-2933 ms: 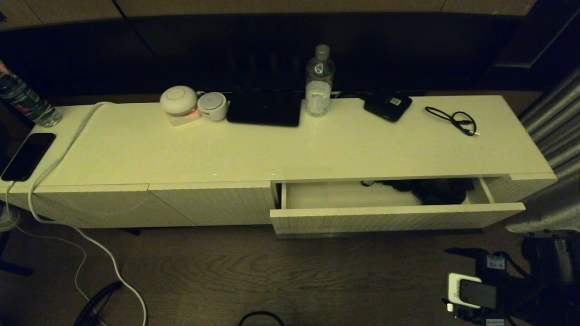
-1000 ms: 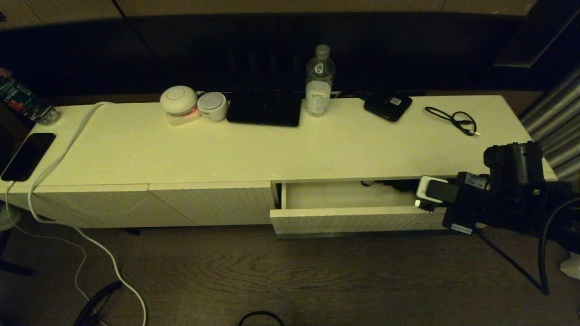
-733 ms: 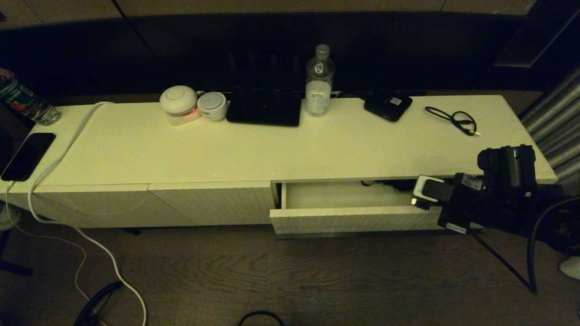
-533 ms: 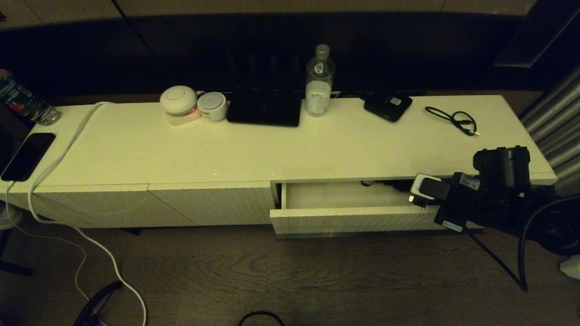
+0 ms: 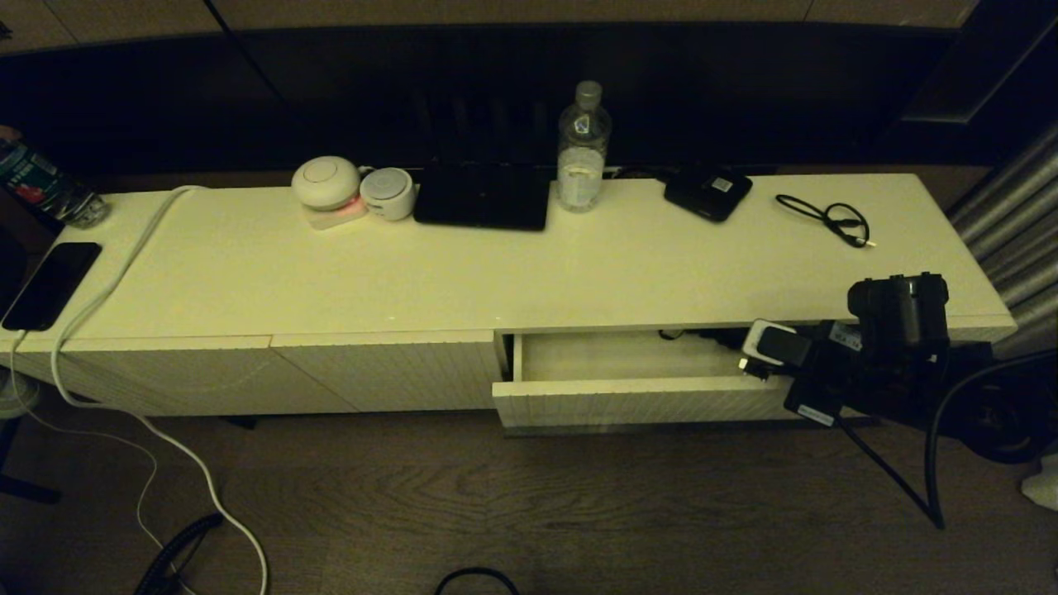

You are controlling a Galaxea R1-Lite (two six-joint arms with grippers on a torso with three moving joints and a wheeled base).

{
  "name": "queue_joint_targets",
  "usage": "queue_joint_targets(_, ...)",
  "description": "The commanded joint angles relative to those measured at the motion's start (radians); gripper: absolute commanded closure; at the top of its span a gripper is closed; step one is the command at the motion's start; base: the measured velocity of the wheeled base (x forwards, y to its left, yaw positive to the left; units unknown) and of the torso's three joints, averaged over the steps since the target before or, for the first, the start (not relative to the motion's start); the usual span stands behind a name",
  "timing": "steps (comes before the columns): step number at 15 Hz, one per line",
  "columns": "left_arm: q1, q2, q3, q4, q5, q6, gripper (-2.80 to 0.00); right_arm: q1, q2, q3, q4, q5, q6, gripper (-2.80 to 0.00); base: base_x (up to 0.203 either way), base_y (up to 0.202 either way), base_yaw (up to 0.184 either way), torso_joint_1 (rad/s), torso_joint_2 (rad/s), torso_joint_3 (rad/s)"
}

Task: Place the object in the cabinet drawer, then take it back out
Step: Open the drawer

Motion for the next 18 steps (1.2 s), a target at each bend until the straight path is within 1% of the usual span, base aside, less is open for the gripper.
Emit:
queue_joint_targets(1,0.001,-0.002,0.000,0.000,0.000,-0.001,0.00,-0.001,0.014,-0.014,-0.009,0.000,-0.005,0.00,0.000,0.000,0.000,0.000,0.00,0.000)
queue_joint_targets(3,0.001,-0.002,0.000,0.000,0.000,-0.001,0.00,0.000,0.017,-0.025,-0.012,-0.002,-0.005,0.00,0.000,0.000,0.000,0.000,0.00,0.000)
queue_joint_targets(9,0.001,-0.002,0.000,0.000,0.000,-0.001,0.00,-0.001,0.020,-0.001,-0.001,-0.006,-0.007,0.00,0.000,0.000,0.000,0.000,0.00,0.000)
queue_joint_targets(11,0.000,-0.002,0.001,0.000,0.000,-0.001,0.00,-0.001,0.017,0.020,0.002,-0.025,-0.008,0.00,0.000,0.000,0.000,0.000,0.00,0.000)
queue_joint_targets(18,0.001,-0.002,0.000,0.000,0.000,-0.001,0.00,-0.001,-0.009,0.092,0.004,-0.025,-0.012,0.00,0.000,0.000,0.000,0.000,0.00,0.000)
